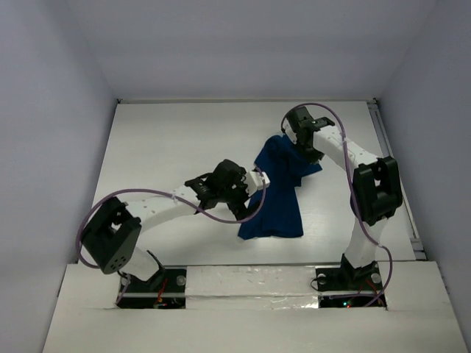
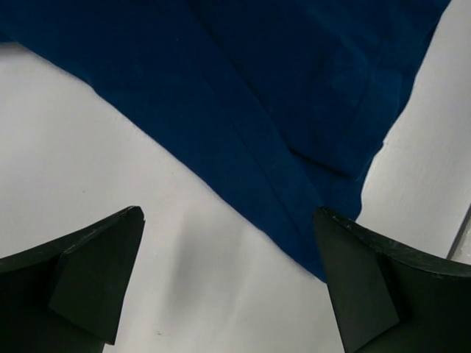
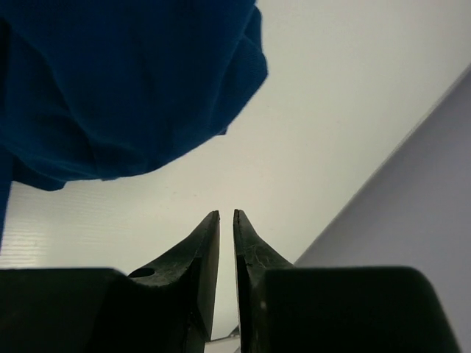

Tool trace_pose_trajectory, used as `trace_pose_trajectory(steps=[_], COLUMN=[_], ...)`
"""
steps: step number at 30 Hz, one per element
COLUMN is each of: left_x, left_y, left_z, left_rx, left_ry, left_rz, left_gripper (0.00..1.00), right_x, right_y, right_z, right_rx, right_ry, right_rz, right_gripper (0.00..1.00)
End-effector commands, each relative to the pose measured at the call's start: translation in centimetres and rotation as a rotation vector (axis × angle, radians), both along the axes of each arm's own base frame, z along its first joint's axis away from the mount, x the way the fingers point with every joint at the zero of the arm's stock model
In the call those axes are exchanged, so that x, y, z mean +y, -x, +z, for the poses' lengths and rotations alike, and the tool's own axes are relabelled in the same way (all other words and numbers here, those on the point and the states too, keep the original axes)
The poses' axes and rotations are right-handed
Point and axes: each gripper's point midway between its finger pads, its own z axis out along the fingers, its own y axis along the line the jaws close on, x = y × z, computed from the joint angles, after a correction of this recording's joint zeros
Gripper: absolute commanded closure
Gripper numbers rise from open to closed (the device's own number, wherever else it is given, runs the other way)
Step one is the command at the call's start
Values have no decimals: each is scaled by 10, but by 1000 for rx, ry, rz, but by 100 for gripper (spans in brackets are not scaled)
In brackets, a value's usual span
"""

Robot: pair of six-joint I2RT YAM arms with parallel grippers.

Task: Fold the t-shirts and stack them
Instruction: Flatten out the tshirt

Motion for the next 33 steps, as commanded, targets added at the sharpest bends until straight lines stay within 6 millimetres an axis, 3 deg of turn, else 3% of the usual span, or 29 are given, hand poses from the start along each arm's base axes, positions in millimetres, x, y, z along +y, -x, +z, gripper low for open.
trace_pose_trajectory(steps=[1,10,15,23,27,28,33], left_x=[0,3,-8,-17,-17,-16,-16], left_y=[-18,-2,21,35,45,46,45], left_z=[4,-31,-35,-29,-35,-37,-49], left_rx=[-54,63,125,127,147,152,172], left_ry=[-35,-98,-104,-89,-107,-114,-141], left_rz=[65,60,-27,-84,-112,-113,-112], left_gripper=[1,1,1,1,11,17,24], right_x=[16,20,21,24,26,26,28], right_y=[-2,7,6,6,6,6,6], right_z=[13,10,12,5,0,-1,3], right_rx=[-16,3,-2,15,26,27,23], right_ry=[-107,-148,-151,-164,-168,-169,-186], right_rz=[38,59,61,61,61,62,68], right_gripper=[81,80,80,81,81,81,81])
